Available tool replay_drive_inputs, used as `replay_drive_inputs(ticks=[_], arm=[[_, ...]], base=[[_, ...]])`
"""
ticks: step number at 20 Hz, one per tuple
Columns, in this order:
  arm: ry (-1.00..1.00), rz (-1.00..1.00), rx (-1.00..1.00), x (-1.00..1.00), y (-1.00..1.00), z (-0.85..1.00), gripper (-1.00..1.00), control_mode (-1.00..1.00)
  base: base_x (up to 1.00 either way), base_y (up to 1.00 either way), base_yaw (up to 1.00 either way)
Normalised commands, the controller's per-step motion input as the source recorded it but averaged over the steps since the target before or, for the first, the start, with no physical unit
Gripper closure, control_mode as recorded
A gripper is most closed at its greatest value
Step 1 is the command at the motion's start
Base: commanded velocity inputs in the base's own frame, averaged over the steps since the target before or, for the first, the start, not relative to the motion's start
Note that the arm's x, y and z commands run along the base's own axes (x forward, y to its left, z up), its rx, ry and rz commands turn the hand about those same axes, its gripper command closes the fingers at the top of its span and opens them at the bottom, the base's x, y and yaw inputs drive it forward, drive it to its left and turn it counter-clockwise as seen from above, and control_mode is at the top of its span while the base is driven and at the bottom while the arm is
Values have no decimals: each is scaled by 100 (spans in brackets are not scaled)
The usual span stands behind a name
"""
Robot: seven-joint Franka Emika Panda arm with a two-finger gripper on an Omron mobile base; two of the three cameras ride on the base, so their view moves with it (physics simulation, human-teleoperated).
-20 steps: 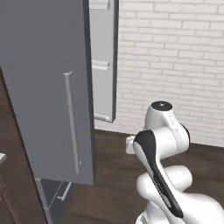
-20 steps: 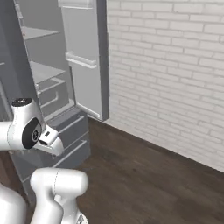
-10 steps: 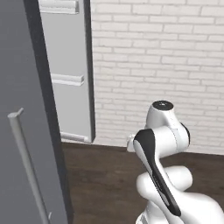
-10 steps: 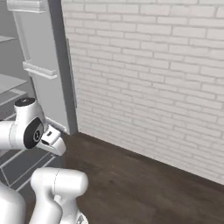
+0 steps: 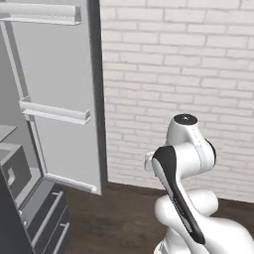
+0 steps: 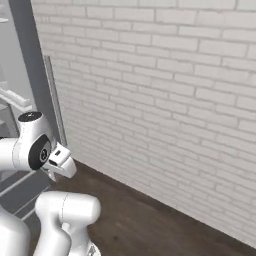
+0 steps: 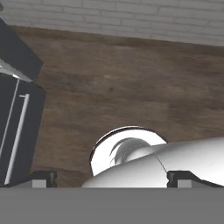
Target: Place one avocado and one chicken drumstick in each tupperware on the nearby counter, to pack two identical lunches.
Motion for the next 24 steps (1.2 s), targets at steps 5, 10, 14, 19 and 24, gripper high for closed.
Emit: replay_drive_inputs(ticks=[5,10,14,19,24], arm=[[0,0,0,0,0,0,-100,100],[0,0,0,0,0,0,-100,100],[0,0,0,0,0,0,-100,100],[0,0,0,0,0,0,-100,100],[0,0,0,0,0,0,-100,100]], base=[[77,-48,58],[-11,-27,78],[-8,-21,82],[2,-2,82],[77,0,62]])
